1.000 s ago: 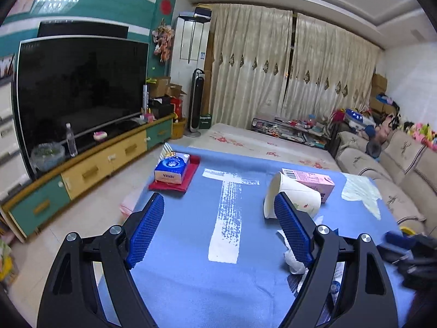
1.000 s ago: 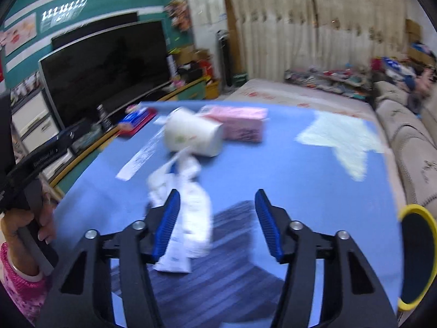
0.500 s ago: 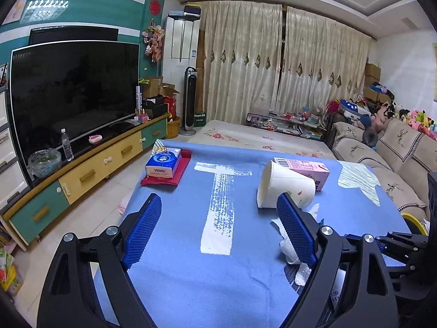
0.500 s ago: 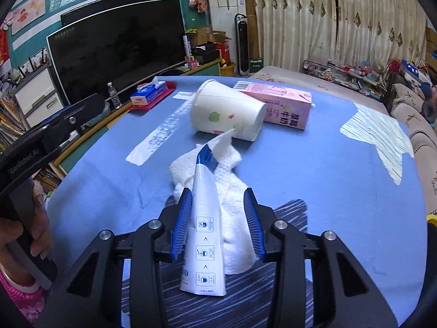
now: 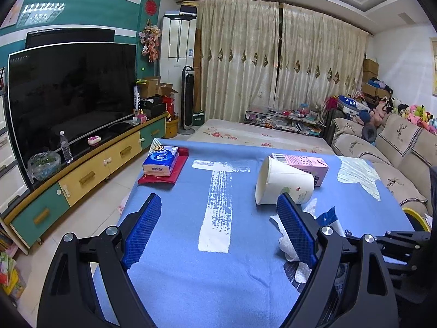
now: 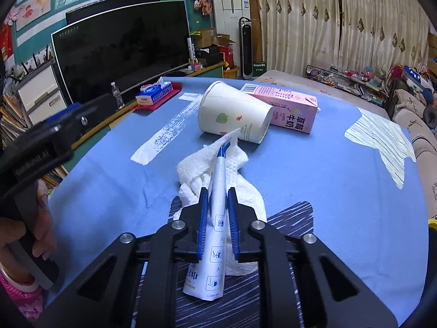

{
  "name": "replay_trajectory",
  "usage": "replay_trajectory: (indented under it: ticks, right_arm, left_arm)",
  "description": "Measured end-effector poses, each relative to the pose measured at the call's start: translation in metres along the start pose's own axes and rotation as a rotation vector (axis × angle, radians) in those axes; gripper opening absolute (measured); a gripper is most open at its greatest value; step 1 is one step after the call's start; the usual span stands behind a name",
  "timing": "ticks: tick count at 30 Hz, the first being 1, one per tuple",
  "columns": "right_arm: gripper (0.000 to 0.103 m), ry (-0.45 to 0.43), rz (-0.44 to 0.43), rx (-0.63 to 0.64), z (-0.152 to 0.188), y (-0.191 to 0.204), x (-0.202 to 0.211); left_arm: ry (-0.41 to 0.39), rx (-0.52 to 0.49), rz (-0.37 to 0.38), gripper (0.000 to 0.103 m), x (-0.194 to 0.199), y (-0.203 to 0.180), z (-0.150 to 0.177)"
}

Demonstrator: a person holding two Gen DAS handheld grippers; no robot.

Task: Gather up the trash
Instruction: 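Carry the white tube over the bin and open the right gripper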

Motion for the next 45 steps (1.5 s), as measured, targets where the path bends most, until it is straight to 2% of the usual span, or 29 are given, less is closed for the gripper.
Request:
replay_trajectory:
  ticks: [8, 12, 18, 24, 32, 41, 45]
  right_arm:
    - [0.014, -0.067, 0.027, -0.048, -0.007, -0.027, 0.038]
    - [0.014, -0.094, 0.095, -0.097, -0.003, -0.066, 0.063]
    - [0.014, -0.115, 0.276, -0.217, 0.019, -0.155, 0.099]
    - [0.014, -0.088, 0.462, -0.364, 0.064, -0.251, 0.124]
    - [0.015, 0.004, 0.604, -0.507, 0.129, -0.338, 0.132]
    - [0.019, 0.07, 0.673, -0.581, 0.172, -0.377, 0.123]
    - [0.029, 0.078, 0.697, -0.601, 0.18, -0.383, 0.124]
  left_arm:
    - [0.011, -0.012, 0.001, 0.086, -0.003, -0.006, 0.004]
    - [0.018, -0.024, 0.001, 0.086, -0.005, -0.01, 0.007]
    - [0.025, -0.046, 0.004, 0.086, -0.007, -0.016, 0.011]
    - [0.041, -0.06, 0.014, 0.086, -0.011, -0.021, 0.015]
    - [0.058, -0.068, 0.015, 0.086, -0.016, -0.024, 0.019]
    - [0.066, -0.091, 0.018, 0.086, -0.02, -0.031, 0.023]
    - [0.063, -0.1, 0.025, 0.086, -0.019, -0.032, 0.023]
Point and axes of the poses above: each gripper's, at about its wrist camera, not at the fingertips, and x roughly against the way its jaws point, y to its left, z to its underside, the point moved 5 cm from there along -x, roughly the way its jaws point, and after that the axes turned 7 degrees about x, right-handed, at the moved point
